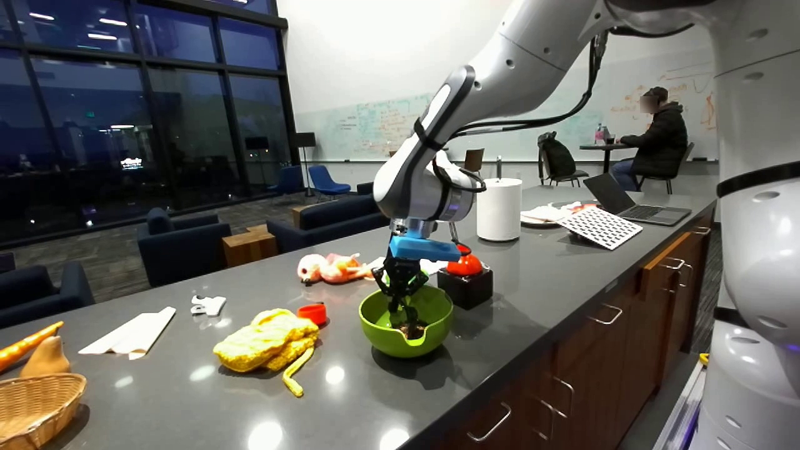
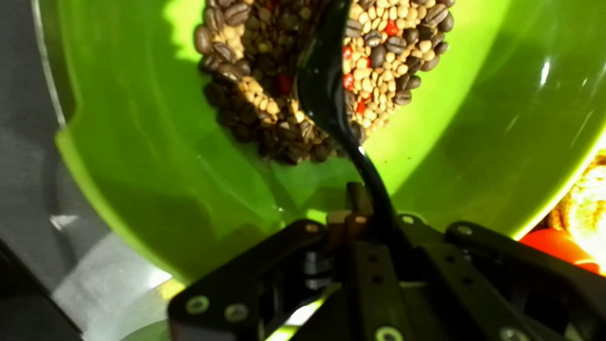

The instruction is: Pick up the black spoon from the green bowl and put it on the kitchen counter

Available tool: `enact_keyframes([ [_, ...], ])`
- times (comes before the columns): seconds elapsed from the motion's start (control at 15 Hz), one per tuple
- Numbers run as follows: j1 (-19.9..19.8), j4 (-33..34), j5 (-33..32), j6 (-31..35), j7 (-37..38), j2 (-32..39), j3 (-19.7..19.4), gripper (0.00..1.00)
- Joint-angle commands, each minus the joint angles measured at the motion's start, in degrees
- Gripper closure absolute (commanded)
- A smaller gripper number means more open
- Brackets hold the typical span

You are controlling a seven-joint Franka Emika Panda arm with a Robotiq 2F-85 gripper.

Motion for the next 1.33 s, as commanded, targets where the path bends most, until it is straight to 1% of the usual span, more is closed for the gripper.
enact_keyframes([
  [0.0, 0.12, -1.25, -2.78, 0.77, 3.1, -2.69, 0.59, 0.99],
  [0.33, 0.62, -1.76, -5.89, 0.56, 5.08, -5.41, 0.85, 0.99],
  [0.67, 0.22, -1.97, -7.43, -2.05, 4.8, -9.71, 0.71, 0.99],
  [0.93, -0.58, -2.58, -5.2, -7.36, 1.7, -14.16, 0.3, 0.99],
  [1.27, -0.81, -2.72, 2.25, -17.03, -9.53, -18.35, -1.72, 0.99],
])
